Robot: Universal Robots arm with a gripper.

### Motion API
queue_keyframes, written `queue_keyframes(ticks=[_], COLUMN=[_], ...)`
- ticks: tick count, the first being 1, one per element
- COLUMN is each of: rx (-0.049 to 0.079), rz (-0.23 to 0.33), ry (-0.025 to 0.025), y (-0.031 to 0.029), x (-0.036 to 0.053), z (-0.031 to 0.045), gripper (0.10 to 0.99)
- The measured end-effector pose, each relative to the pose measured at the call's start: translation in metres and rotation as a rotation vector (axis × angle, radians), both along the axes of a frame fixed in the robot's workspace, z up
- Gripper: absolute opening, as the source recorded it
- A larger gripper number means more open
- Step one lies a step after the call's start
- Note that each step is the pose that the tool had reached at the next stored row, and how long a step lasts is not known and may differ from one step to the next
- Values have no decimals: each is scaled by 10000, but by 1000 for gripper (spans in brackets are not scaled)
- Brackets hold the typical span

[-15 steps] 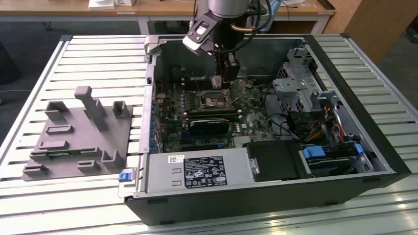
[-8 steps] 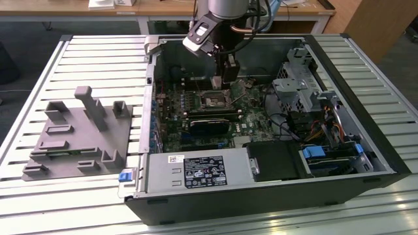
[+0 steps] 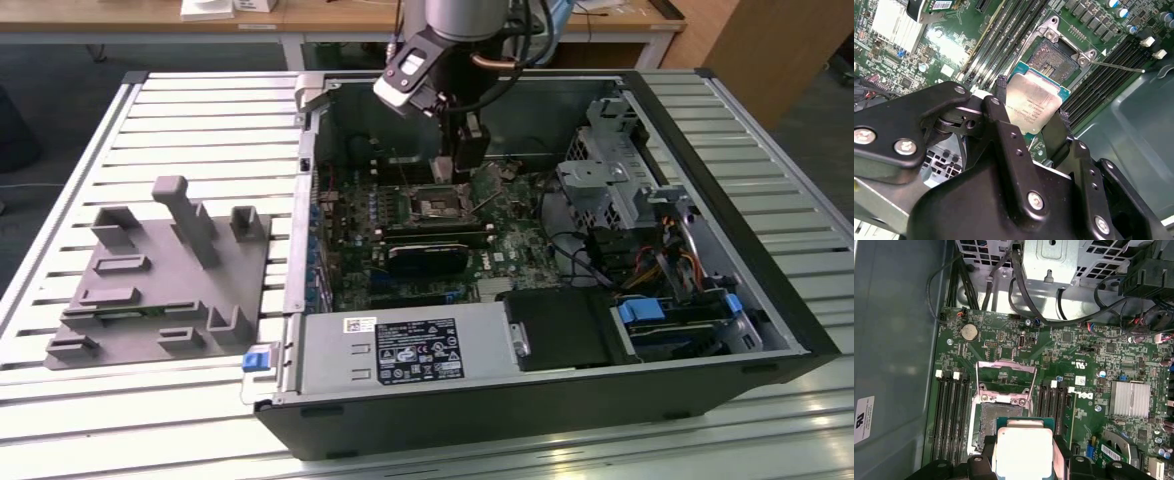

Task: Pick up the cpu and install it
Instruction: 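Place the cpu into insertion slot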

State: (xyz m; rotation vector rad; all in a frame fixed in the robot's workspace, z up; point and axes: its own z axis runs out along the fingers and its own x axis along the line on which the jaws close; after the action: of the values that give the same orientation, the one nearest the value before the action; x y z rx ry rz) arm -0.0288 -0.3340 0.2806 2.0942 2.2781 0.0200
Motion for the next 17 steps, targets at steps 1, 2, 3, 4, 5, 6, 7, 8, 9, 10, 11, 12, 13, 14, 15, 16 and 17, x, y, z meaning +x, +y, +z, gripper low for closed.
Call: queue_keyframes(ticks=[1, 2, 3, 4, 5, 6, 7, 8, 9, 10, 11, 12, 13, 14, 15, 16, 17], rx=[0, 0, 0, 0, 0, 0, 0, -1, 0, 0, 0, 0, 1, 1, 1, 0, -1], rz=[0, 0, 1, 0, 0, 0, 1, 1, 0, 0, 1, 0, 0, 0, 0, 0, 0], ry=[0, 0, 0, 0, 0, 0, 0, 0, 0, 0, 0, 0, -1, -1, 0, 0, -1], y=[0, 0, 0, 0, 0, 0, 0, 0, 0, 0, 0, 0, 0, 0, 0, 0, 1], x=[0, 0, 0, 0, 0, 0, 0, 0, 0, 0, 0, 0, 0, 0, 0, 0, 0], z=[-2, -5, -7, -10, -13, -16, -19, -21, -24, -27, -30, -33, -37, -41, -45, -51, -57], gripper=[533, 533, 533, 533, 533, 533, 533, 533, 533, 533, 533, 533, 533, 533, 533, 533, 533])
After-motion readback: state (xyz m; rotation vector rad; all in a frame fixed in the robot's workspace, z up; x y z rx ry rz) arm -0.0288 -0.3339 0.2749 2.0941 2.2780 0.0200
